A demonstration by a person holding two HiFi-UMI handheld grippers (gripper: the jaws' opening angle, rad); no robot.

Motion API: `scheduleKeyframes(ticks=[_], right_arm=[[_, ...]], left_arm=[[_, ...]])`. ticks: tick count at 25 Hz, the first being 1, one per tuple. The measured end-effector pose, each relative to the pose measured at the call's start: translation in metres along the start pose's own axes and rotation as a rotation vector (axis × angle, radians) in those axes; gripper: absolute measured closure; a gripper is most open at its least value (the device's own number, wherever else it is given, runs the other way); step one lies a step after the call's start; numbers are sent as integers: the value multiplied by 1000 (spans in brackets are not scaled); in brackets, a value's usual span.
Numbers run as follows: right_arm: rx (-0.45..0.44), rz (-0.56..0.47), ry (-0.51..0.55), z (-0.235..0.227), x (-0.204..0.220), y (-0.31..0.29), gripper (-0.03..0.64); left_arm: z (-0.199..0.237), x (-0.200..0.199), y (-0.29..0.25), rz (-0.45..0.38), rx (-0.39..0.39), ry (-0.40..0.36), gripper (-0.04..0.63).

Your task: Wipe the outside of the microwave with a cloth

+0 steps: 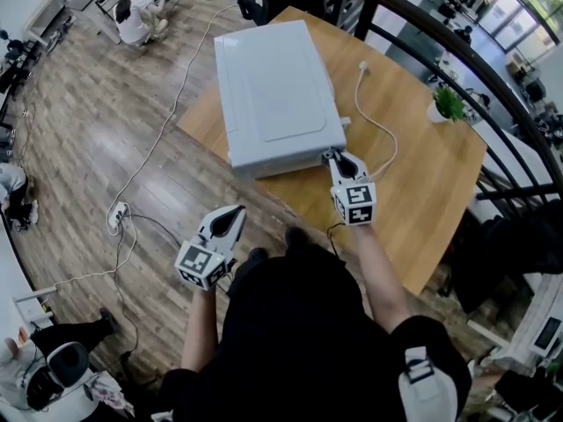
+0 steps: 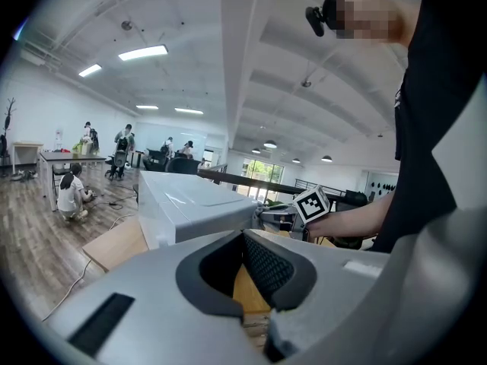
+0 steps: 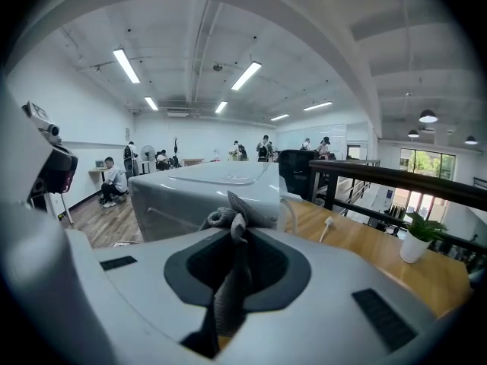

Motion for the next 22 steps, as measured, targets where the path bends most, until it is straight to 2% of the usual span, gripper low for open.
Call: scheduleKeyframes(ticks=[6,10,17,22], right_arm=[[24,19,-8,-16,6,5,582],[29,12,-13,-20,10,3,583],[5,78,12,-17,28,-6,584],[-11,122,21,-18,46,-14,584]], left_arm=[[-6,-3,-5,7,22,-15,595],[-7,-7,-5,25,11,-14,595],[-5,4,-1,5,3,-21,595],[-5,1,1,2,-30,-4,595]])
Point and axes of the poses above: the fingertips, and each gripper's own axes: y backward along the fingers, z to its left, x out of its underside, the point moved 3 cm from there along y, backward along the fingers, and after that the axes turned 4 degrees about y, right-handed, at the moved point
